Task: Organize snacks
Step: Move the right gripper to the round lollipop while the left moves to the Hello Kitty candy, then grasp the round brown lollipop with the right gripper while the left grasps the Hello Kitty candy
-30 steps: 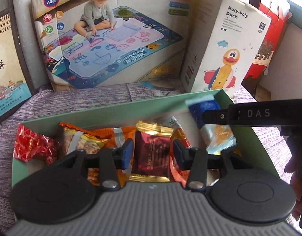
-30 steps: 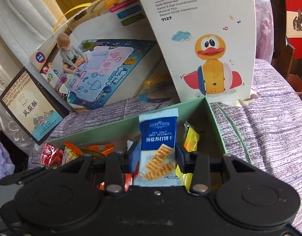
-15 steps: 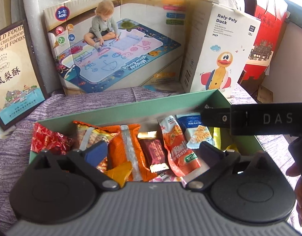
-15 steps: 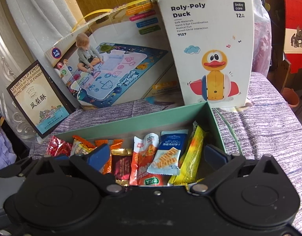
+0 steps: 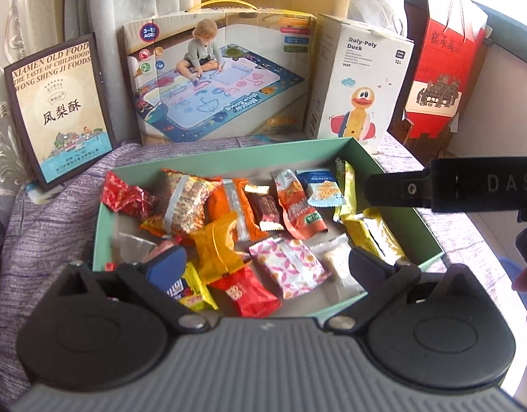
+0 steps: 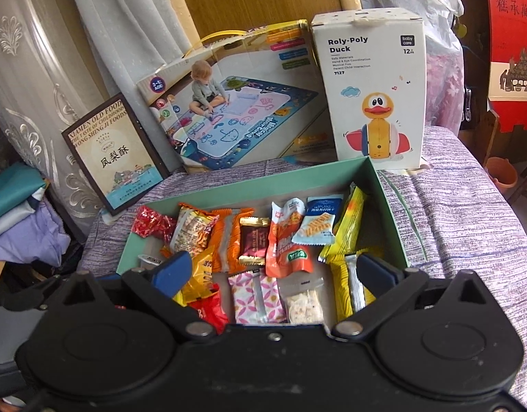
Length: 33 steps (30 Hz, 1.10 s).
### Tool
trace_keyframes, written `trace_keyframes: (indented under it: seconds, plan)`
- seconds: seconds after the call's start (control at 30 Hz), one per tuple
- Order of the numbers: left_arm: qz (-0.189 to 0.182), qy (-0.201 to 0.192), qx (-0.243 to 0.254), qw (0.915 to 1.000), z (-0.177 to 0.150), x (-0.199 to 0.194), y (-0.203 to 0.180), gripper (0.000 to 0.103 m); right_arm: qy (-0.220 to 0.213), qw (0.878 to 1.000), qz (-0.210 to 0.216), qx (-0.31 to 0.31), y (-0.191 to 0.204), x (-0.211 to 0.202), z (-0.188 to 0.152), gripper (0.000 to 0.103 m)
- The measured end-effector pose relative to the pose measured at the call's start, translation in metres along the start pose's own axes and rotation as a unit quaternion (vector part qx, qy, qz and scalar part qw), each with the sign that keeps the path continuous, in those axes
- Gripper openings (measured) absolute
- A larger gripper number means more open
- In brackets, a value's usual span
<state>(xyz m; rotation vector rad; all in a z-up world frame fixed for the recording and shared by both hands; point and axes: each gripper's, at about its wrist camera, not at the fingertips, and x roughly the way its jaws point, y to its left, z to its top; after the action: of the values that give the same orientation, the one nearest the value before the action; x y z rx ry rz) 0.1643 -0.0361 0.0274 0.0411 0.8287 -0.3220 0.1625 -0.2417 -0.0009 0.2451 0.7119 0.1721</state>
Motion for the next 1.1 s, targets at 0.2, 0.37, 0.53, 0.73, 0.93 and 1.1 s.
trace_keyframes:
  seconds: [0.2, 0.37, 0.53, 0.73, 0.93, 1.1]
  plan:
    - [-0.007, 0.008, -0.001, 0.9999, -0.033, -0.02, -0.003, 0.103, 0.01, 1.0, 0.004, 0.015, -0.004, -0.023, -0.027, 0.103]
    - [-0.009, 0.024, 0.006, 0.9996, -0.06, -0.027, -0.003, 0.103, 0.029, 0.999, 0.004, 0.018, -0.007, -0.03, -0.052, 0.103]
    - [-0.005, 0.052, 0.0, 0.9986, -0.09, -0.022, 0.004, 0.103, 0.061, 0.998, 0.01, 0.024, -0.009, -0.023, -0.077, 0.103]
    - [-0.001, 0.088, -0.004, 0.9961, -0.119, -0.007, 0.01, 0.103, 0.099, 0.994, 0.016, 0.047, -0.013, -0.005, -0.107, 0.103]
    - [0.006, 0.102, 0.012, 0.9947, -0.129, 0.01, 0.008, 0.1, 0.106, 0.993, 0.008, 0.048, -0.017, 0.006, -0.118, 0.101]
    - [0.029, 0.103, 0.008, 0.9942, -0.129, 0.021, 0.012, 0.095, 0.11, 0.993, 0.027, 0.044, -0.01, 0.011, -0.121, 0.067]
